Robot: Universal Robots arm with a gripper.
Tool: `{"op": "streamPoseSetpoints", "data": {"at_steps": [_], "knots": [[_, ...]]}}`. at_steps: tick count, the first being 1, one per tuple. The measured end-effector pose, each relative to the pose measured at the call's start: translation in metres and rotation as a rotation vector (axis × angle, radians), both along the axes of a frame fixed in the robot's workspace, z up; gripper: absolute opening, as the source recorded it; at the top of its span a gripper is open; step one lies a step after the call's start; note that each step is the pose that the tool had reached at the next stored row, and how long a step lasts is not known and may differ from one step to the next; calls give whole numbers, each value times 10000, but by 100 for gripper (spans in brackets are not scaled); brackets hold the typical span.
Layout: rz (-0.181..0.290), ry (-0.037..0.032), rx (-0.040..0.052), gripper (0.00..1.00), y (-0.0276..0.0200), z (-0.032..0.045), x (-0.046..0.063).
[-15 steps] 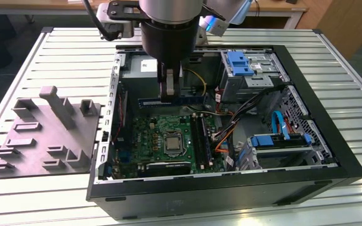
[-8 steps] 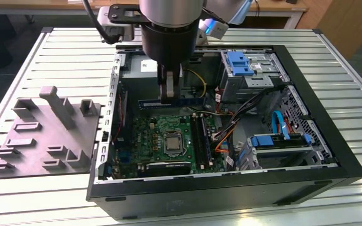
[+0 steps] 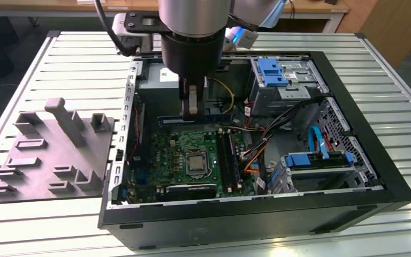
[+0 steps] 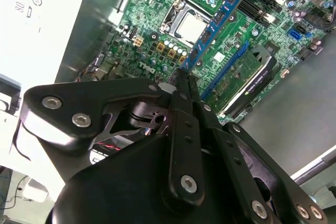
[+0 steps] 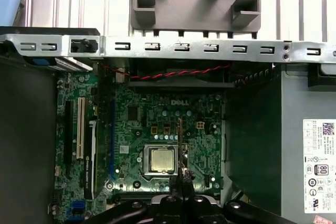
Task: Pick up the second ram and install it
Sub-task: 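Pick up the second ram and move it above second insertion slot, then insert the second ram into the second slot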
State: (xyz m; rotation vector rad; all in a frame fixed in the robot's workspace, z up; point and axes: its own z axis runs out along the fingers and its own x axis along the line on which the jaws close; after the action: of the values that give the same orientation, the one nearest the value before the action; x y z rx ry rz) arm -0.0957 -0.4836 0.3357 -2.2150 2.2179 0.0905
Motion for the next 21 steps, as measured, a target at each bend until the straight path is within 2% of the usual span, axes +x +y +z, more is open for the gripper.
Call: {"op": "streamPoseSetpoints", "data": {"at_steps": [16,21], "knots": [[0,0,0,11,0,-24,0],[211,0,0,11,0,-29,0]]}}
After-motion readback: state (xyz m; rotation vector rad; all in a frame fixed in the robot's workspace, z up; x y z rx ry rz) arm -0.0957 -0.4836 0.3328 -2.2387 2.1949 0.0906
